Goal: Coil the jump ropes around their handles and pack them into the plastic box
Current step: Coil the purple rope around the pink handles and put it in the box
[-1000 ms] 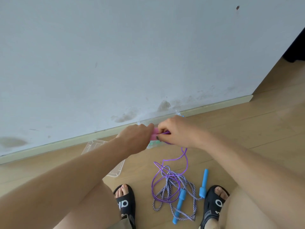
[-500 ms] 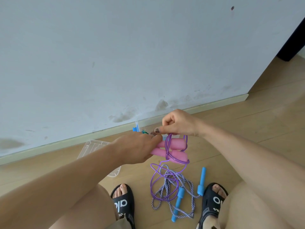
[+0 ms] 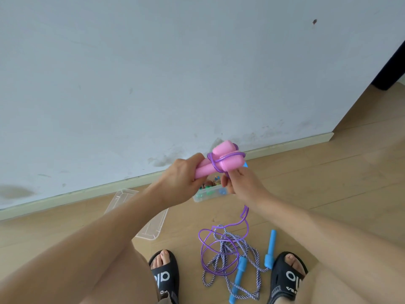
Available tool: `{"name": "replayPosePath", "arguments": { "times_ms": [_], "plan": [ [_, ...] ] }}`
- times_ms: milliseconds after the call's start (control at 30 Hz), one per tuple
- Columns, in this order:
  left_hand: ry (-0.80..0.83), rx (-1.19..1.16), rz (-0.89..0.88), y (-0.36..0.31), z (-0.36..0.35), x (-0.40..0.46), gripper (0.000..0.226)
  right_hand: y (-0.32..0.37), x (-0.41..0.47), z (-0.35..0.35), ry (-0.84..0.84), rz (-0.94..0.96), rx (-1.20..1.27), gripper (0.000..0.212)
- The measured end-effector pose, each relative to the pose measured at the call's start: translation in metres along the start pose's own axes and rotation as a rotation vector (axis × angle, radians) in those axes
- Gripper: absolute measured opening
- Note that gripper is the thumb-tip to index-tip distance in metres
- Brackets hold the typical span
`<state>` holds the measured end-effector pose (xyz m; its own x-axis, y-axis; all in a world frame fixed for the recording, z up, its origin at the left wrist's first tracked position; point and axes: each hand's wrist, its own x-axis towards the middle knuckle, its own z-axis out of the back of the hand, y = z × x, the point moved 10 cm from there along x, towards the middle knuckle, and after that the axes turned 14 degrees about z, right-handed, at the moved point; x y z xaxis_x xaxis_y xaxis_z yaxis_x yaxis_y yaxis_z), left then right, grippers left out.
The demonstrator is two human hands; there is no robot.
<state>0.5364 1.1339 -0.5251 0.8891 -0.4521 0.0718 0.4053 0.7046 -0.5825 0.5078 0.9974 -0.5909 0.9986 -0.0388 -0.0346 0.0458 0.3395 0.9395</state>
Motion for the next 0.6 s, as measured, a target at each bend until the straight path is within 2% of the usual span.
{"name": "replayPosePath", "arguments": {
  "times_ms": [100, 233, 333, 500, 600],
  "plan": [
    [0.012, 0.074, 0.1, 0.018, -0.005, 0.013, 0.031, 0.001, -0.013, -0.01, -0.004, 0.014, -0.082, 0.05],
    [0.0, 0.167, 0.223, 0.051, -0.001, 0.025, 0.021, 0.007, -0.029, -0.024, 0.152, 0.062, -0.175, 0.04],
    [0.02, 0.368, 0.165, 0.058, -0.002, 0.025, 0.012, 0.014, -0.024, -0.02, 0.2, 0.122, -0.33, 0.04],
    [0.106, 0.706, 0.08, 0.049, -0.03, 0.018, 0.01, 0.051, -0.03, -0.015, 0.235, 0.362, -0.624, 0.044],
    [0.137, 0.834, 0.036, 0.049, -0.04, 0.012, 0.01, 0.071, -0.025, -0.001, 0.176, 0.437, -0.737, 0.045]
  ]
}}
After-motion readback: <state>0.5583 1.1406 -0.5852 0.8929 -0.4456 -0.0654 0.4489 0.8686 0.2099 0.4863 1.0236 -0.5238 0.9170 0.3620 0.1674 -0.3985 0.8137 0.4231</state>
